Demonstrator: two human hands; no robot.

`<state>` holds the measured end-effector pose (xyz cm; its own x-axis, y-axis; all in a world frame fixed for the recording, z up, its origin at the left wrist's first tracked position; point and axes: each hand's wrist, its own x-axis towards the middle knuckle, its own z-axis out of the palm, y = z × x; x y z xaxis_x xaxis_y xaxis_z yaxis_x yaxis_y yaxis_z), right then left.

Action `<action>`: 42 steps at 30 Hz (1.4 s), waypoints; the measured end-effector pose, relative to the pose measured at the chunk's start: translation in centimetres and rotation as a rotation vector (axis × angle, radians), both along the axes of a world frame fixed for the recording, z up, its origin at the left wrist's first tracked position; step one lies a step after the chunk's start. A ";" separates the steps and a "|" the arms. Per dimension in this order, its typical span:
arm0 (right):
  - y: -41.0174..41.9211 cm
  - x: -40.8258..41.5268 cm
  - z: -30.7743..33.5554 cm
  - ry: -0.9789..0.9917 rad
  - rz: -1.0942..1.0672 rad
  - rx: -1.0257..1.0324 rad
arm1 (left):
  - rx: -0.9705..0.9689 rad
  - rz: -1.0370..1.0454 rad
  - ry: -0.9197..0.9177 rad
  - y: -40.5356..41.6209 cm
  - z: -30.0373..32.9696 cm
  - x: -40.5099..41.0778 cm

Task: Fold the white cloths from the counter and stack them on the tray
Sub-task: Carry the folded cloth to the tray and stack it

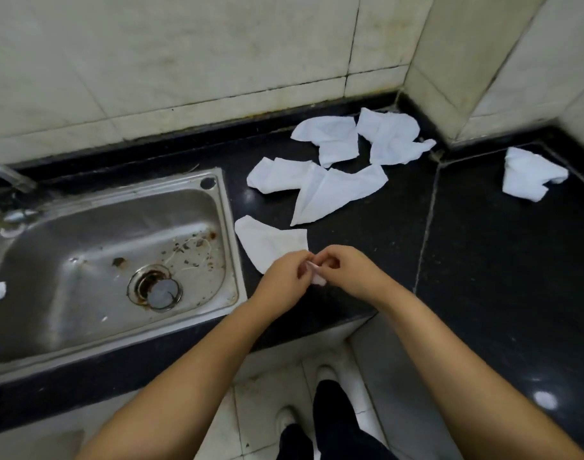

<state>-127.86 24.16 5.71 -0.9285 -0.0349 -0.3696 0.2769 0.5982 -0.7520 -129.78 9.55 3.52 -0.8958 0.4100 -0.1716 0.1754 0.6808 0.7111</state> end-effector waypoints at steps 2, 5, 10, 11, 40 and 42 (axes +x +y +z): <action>1.4 1.3 1.9 0.004 0.046 0.106 | -0.174 -0.104 0.088 0.6 1.0 -0.5; 3.8 3.5 4.3 -0.023 0.046 0.338 | -0.342 -0.249 0.263 1.4 1.8 -0.6; 9.8 7.4 7.6 0.178 -0.283 0.360 | -0.178 -0.259 0.375 2.7 3.4 -1.5; 11.0 8.1 8.0 0.215 -0.363 0.304 | -0.129 -0.250 0.374 3.2 3.8 -1.9; 21.7 14.3 -6.0 -0.025 -0.861 -0.330 | 0.051 -0.118 -0.452 11.5 -4.8 -1.2; 22.3 12.9 -6.1 -0.027 -0.866 -0.255 | 0.005 -0.132 -0.372 12.3 -5.0 -2.1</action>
